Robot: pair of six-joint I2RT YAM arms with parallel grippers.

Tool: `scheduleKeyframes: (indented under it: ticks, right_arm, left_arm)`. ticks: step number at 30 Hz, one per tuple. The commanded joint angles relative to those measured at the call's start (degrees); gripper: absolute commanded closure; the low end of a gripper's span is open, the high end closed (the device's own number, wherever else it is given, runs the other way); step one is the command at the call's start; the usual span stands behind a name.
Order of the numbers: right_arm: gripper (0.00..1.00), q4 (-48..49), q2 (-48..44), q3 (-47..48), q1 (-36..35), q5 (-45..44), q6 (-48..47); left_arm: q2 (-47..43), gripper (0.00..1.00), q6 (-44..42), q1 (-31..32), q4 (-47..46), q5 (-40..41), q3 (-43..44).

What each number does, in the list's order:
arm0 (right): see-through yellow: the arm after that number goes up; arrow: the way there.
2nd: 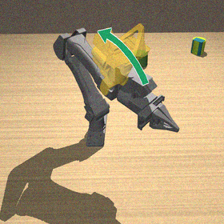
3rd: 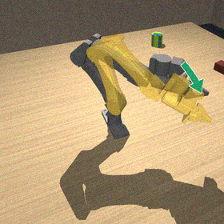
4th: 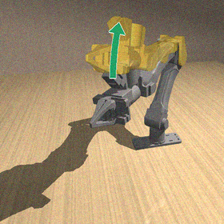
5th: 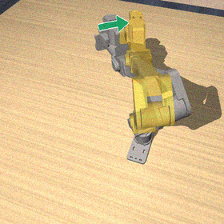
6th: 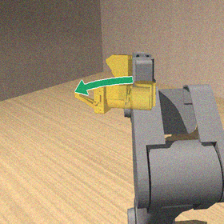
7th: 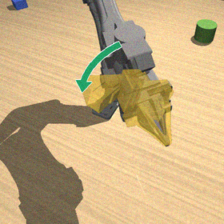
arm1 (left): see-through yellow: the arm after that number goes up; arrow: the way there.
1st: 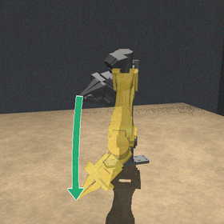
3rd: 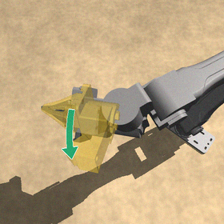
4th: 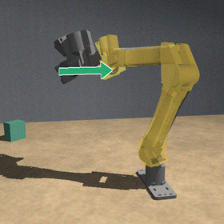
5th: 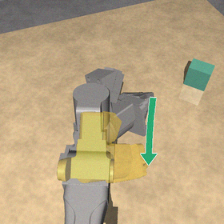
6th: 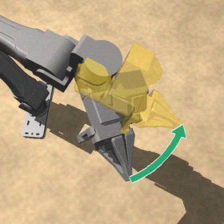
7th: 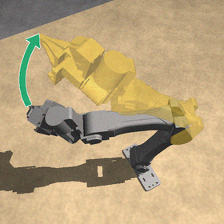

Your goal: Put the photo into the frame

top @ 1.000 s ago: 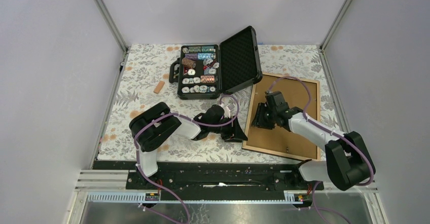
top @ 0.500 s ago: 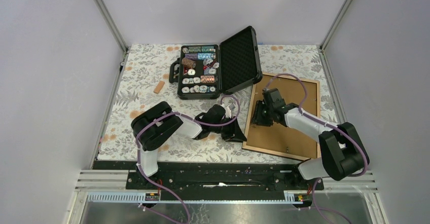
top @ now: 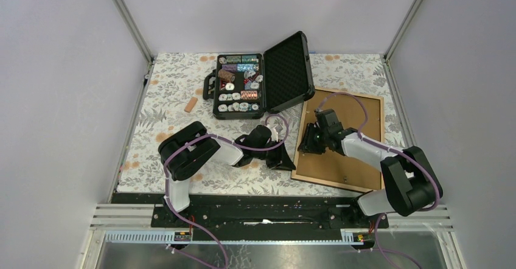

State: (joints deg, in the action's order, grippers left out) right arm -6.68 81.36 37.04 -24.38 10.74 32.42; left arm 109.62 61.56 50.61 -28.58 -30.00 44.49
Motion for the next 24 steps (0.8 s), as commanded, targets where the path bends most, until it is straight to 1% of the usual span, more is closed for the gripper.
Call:
scheduleKeyframes:
  ticks: [1, 5, 15, 19, 24]
  right_arm:
    - [0.61, 0.1, -1.0, -2.7, -0.4, 5.8, 3.2]
    - [0.62, -0.7, -2.6, -3.2, -0.5, 5.7, 4.4]
    - [0.59, -3.0, -3.7, -1.9, -0.5, -0.5, 4.9]
    - [0.60, 1.8, -1.3, -3.3, -0.5, 1.1, 7.2]
    - [0.60, 9.7, 0.5, -5.2, -0.7, 4.3, 13.0]
  left_arm:
    - [3.1, 0.78, -1.6, 0.4, 3.7, 5.0, -0.6]
    - [3.1, 0.79, -1.7, 0.4, 3.7, 4.9, -0.5]
    - [2.7, 0.79, -1.4, 0.3, 2.1, 4.1, -1.5]
    - [3.1, 0.78, -1.1, 0.3, 1.4, 3.5, -1.6]
    - [3.3, 0.78, -1.2, 0.4, 1.2, 3.3, -1.7]
